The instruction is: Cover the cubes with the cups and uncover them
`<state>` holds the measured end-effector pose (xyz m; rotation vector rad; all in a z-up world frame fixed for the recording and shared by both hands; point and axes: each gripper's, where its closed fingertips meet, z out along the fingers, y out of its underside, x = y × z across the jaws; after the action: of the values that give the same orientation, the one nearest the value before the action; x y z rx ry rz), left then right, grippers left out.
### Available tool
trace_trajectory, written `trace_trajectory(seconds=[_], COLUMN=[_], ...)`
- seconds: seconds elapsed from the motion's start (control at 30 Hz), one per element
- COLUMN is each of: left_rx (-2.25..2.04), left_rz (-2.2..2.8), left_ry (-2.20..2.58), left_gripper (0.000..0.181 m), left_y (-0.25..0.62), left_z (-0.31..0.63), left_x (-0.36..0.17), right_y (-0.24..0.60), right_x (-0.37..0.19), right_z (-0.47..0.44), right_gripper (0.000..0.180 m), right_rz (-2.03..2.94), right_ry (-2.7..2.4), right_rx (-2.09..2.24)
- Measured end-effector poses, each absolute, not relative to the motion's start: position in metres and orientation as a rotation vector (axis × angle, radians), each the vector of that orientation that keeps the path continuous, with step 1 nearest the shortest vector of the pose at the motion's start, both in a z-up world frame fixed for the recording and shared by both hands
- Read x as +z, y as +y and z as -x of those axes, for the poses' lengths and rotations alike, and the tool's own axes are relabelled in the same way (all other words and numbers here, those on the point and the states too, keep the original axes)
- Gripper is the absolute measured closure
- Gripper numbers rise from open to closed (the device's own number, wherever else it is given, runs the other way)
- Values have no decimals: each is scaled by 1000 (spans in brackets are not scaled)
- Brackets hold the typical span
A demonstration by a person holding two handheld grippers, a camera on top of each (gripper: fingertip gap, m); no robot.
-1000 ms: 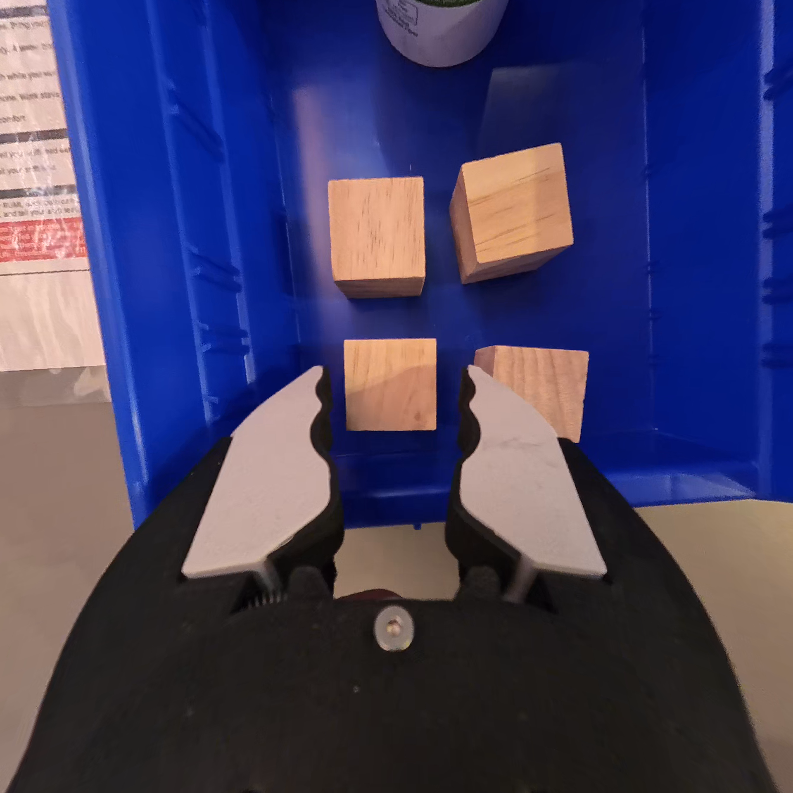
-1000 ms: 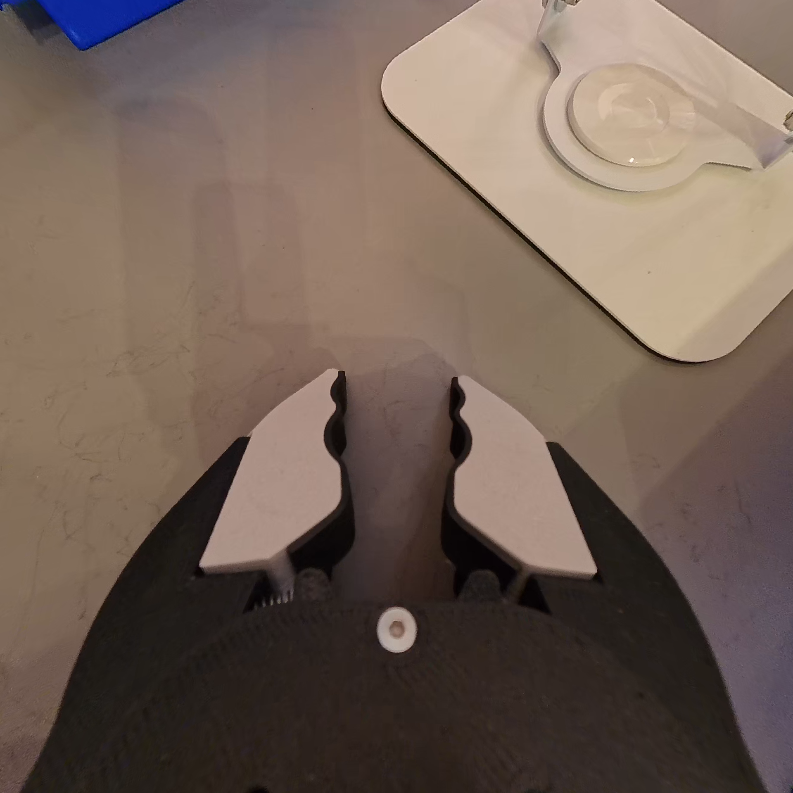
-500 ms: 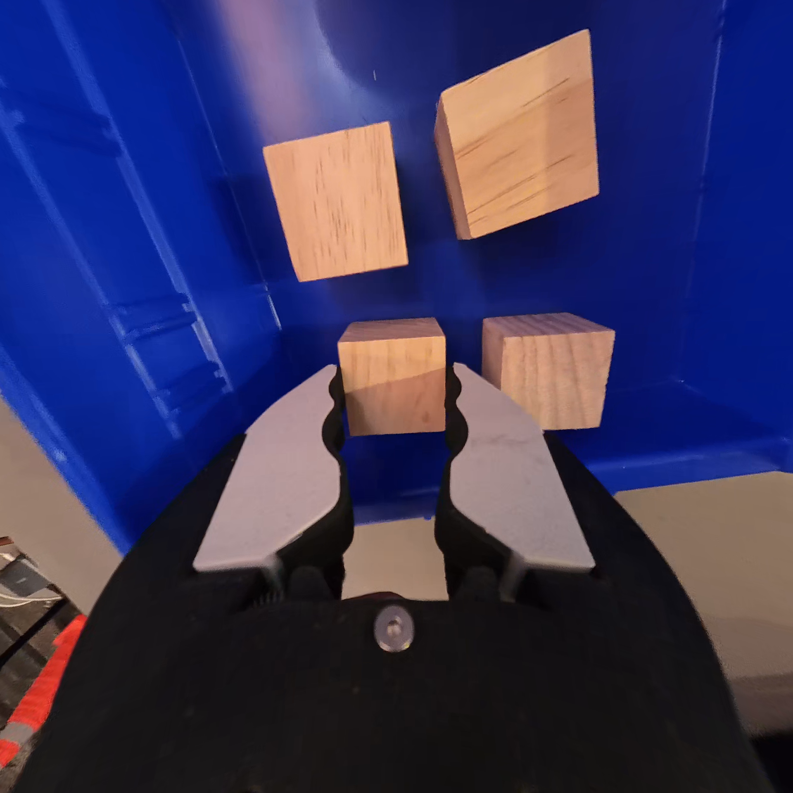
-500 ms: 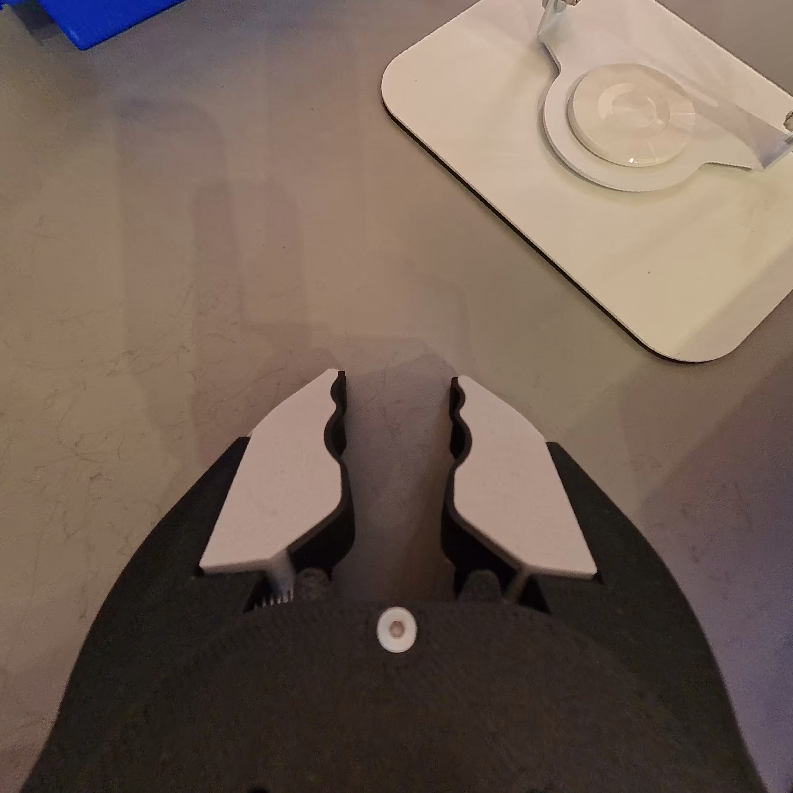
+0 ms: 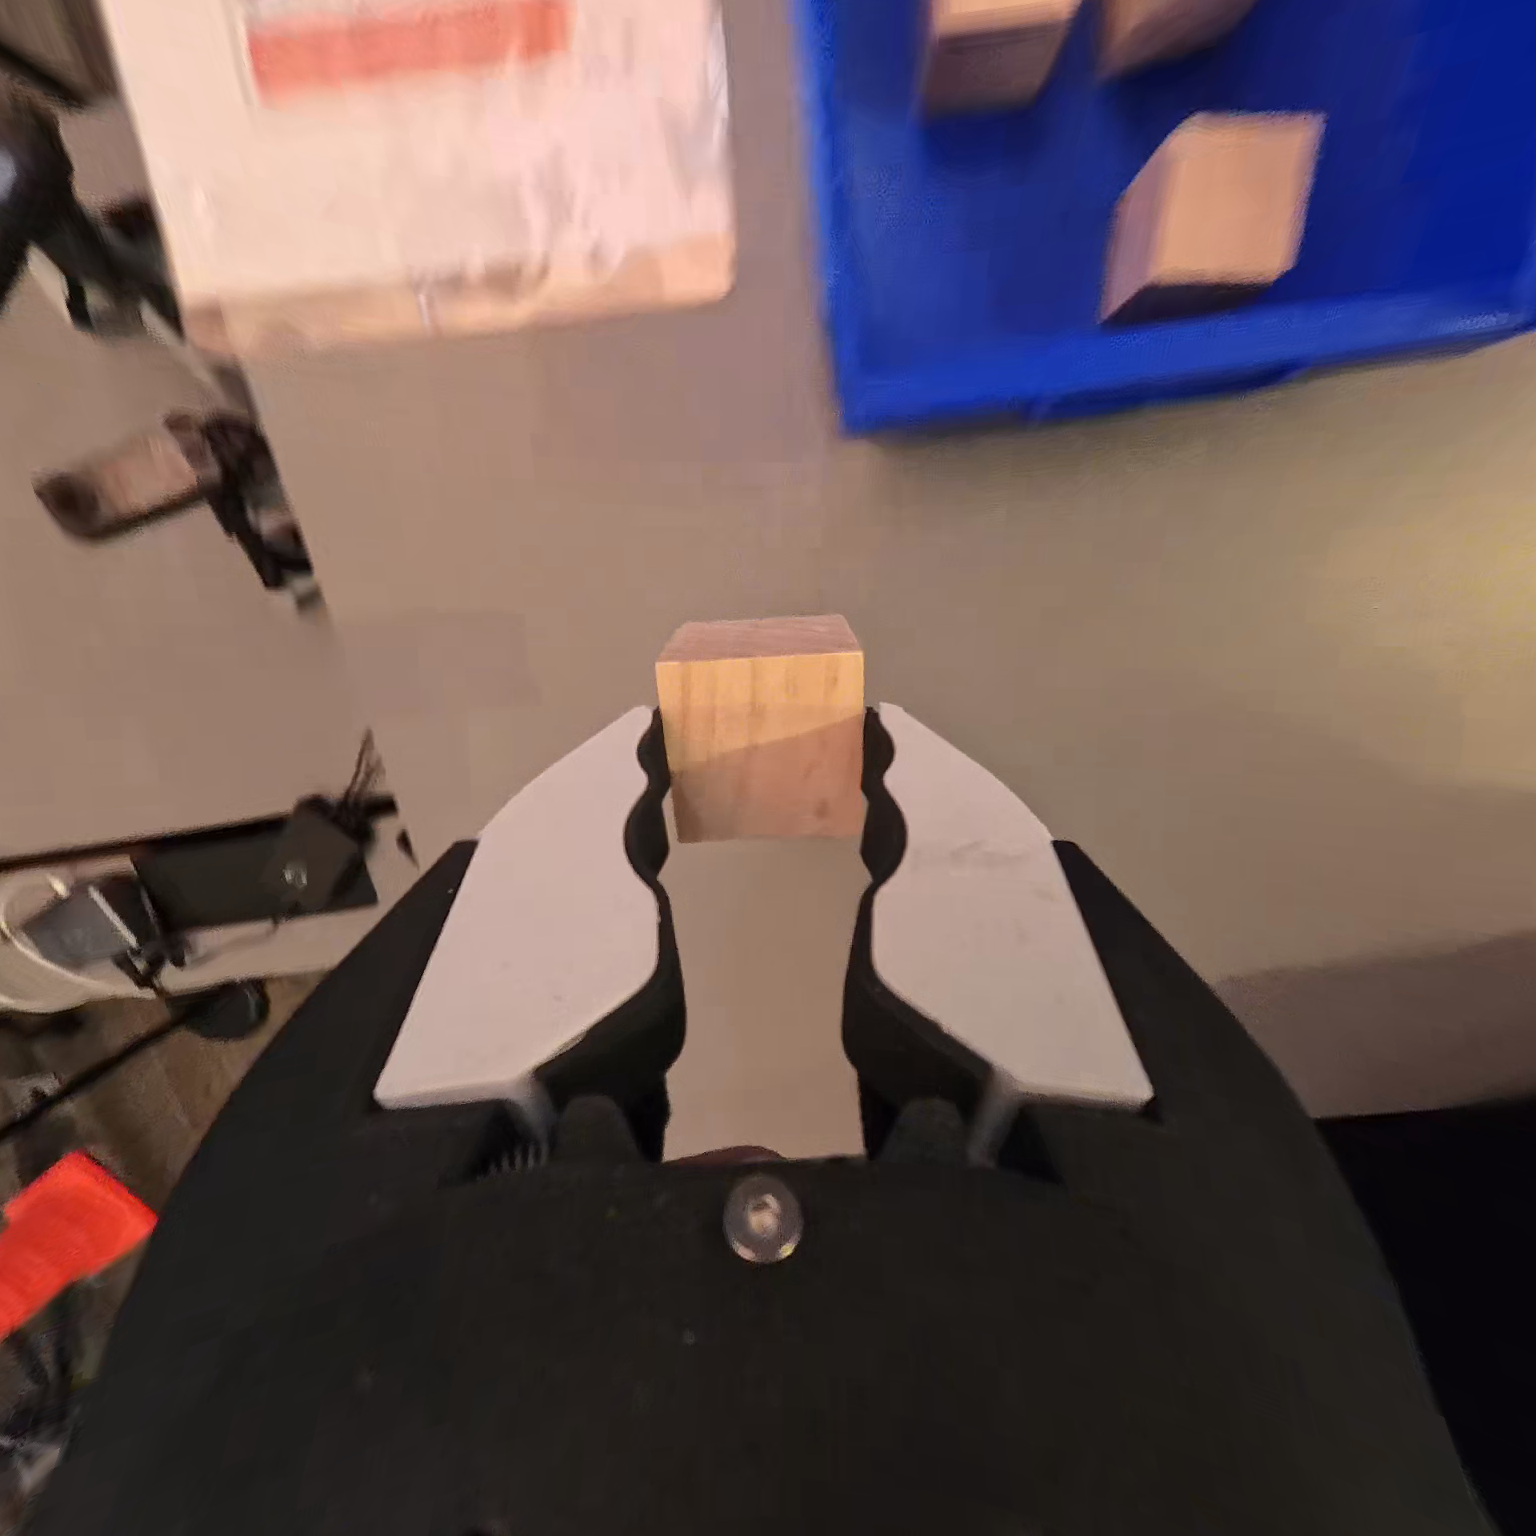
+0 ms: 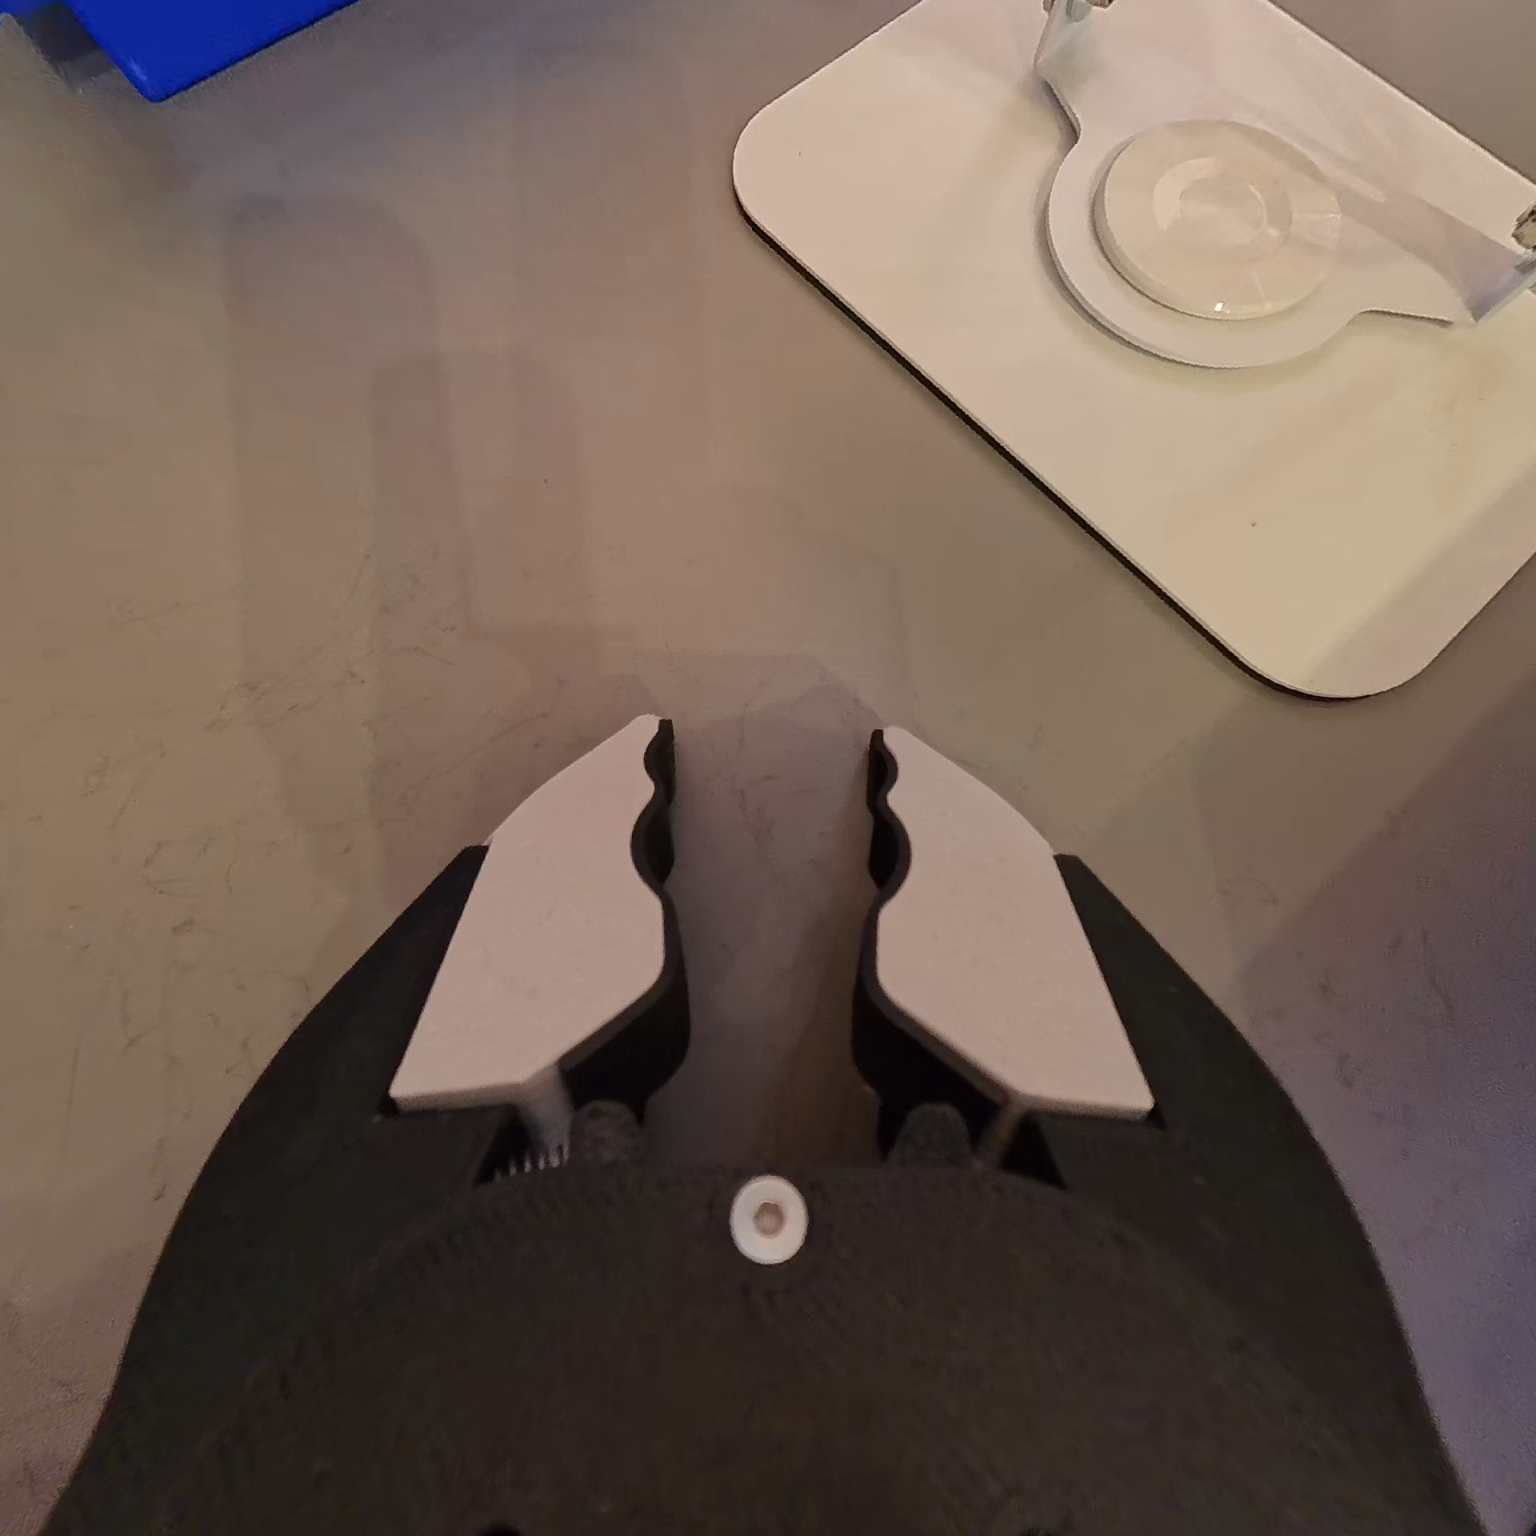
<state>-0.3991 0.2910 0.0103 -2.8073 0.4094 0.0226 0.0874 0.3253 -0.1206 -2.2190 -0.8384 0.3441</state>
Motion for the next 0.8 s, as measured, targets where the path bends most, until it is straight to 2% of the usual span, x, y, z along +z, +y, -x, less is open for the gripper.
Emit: trace_trajectory(seconds=[0.1,0.23,0.5,0.6,0.63,0.67,0.7,0.8], left_rx=[81,68,-3,-22,-41,-45,-53,-11], left_rz=[2916,2981,3027,2994,3009,3008,2990,2923], left_ry=[295,206,174,134,142,138,138,156], left_gripper=[137,137,137,136,134,120,113,103], left_y=[253,222,198,202,200,200,201,211], left_z=[453,480,483,484,482,482,480,473], left_x=[-20,-56,-109,-111,-111,-109,-104,-75], right_y=[325,325,325,325,325,325,325,325], right_x=[-121,-121,-121,-121,-121,-121,-121,-120], right_z=[-87,-87,-87,-87,-87,-87,-87,-87], right_gripper=[135,135,135,135,135,135,135,135], right_rz=[2219,2219,2219,2219,2219,2219,2219,2219], right_ry=[-839,-839,-839,-839,-839,-839,-839,-839], right_rx=[344,344,344,343,343,343,343,343])
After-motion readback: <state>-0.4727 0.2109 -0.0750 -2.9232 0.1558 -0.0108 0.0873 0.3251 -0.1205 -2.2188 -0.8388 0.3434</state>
